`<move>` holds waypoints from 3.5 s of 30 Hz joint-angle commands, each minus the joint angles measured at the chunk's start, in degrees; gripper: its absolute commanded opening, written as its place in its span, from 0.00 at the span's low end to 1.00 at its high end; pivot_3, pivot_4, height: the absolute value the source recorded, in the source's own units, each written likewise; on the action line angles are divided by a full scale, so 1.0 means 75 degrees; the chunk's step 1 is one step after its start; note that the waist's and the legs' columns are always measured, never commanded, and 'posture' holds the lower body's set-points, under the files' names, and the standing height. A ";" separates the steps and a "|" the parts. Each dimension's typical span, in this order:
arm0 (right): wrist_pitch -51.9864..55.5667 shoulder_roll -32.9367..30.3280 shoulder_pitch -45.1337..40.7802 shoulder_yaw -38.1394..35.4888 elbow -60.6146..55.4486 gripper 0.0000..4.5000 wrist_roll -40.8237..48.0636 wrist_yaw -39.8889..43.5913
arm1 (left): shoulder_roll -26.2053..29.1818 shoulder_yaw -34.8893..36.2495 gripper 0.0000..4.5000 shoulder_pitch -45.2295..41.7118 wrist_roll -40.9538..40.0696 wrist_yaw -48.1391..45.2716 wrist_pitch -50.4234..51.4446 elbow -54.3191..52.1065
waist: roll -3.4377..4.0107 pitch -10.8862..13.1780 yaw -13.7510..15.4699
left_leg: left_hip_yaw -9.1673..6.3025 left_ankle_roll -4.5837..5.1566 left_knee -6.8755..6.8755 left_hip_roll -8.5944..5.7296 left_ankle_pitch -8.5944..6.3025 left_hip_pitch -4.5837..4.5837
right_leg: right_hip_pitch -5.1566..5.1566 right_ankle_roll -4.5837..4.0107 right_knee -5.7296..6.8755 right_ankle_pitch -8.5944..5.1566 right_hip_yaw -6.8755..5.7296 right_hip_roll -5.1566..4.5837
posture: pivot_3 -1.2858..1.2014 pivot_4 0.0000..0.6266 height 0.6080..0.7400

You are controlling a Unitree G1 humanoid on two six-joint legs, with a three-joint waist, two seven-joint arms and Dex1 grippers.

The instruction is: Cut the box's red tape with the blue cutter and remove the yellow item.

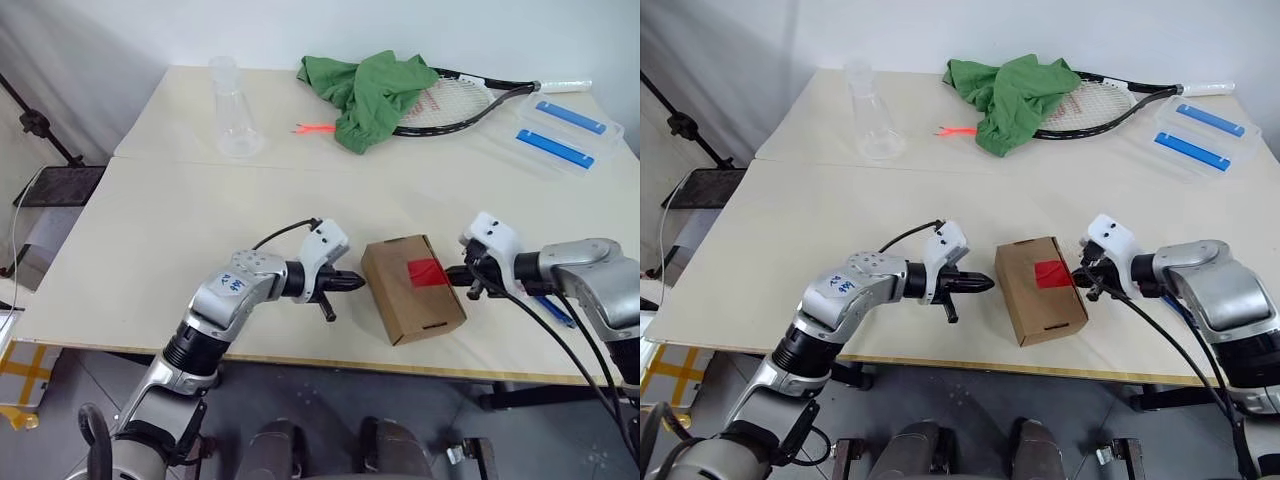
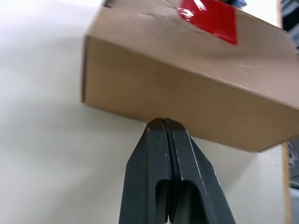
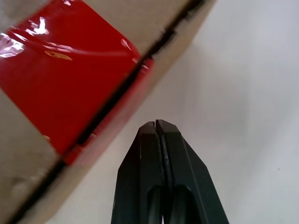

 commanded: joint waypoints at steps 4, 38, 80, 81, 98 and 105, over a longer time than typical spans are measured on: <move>0.0867 0.0605 -0.0414 0.0139 -0.1053 0.01 0.0237 -0.0381 | -0.0060 0.0319 0.00 -0.0297 0.0080 0.0130 -0.0325 0.0274 | 0.0000 0.0000 -0.0038 | -0.0001 0.0000 0.0000 0.0002 0.0000 0.0000 | -0.0001 0.0000 0.0001 0.0000 -0.0002 0.0001 | 0.52 0.24 1.00; 0.1014 0.1576 -0.1145 0.0213 -0.0956 0.01 -0.0251 -0.1495 | 0.1681 0.0678 0.00 -0.0343 0.0238 -0.0565 0.0190 -0.0336 | -0.0004 0.0002 -0.0088 | 0.0001 -0.0001 -0.0009 -0.0002 0.0000 -0.0001 | -0.0009 0.0000 0.0003 0.0000 -0.0001 0.0002 | 0.52 0.24 1.00; 0.1361 0.2292 -0.0889 -0.0374 0.0479 0.98 -0.0024 -0.2916 | 0.1211 -0.0134 0.00 -0.0792 0.0424 -0.1249 -0.0682 -0.0039 | -0.0013 -0.0003 -0.0060 | -0.0003 0.0000 -0.0015 -0.0006 0.0000 0.0018 | 0.0008 0.0000 0.0006 0.0000 0.0004 0.0001 | 0.52 0.24 1.00; 0.1285 0.2228 -0.0870 -0.0292 0.0524 0.98 -0.0062 -0.2870 | 0.1221 -0.0127 0.00 -0.0774 0.0424 -0.1230 -0.0658 -0.0063 | -0.0014 -0.0003 -0.0055 | -0.0006 -0.0001 -0.0014 -0.0007 0.0000 0.0019 | 0.0013 0.0000 0.0006 0.0000 0.0003 0.0001 | 0.52 0.24 1.00; 0.1229 0.2155 -0.1197 -0.0224 0.0713 0.98 0.0132 -0.2563 | 0.1135 -0.0241 0.00 -0.0640 0.0815 -0.0895 -0.0967 0.0444 | -0.0056 -0.0037 -0.0033 | -0.0025 0.0000 -0.0008 -0.0010 0.0000 0.0029 | 0.0033 0.0000 0.0004 0.0000 0.0003 -0.0003 | 0.52 0.24 1.00; 0.2286 0.2507 -0.1282 -0.0865 0.0081 0.98 0.0663 -0.2917 | 0.1081 -0.0272 0.00 -0.0793 0.0935 -0.0918 -0.1363 0.0900 | -0.0055 -0.0038 -0.0056 | -0.0023 0.0000 -0.0009 -0.0009 0.0001 0.0027 | 0.0029 0.0000 0.0005 0.0000 0.0004 -0.0004 | 0.52 0.24 1.00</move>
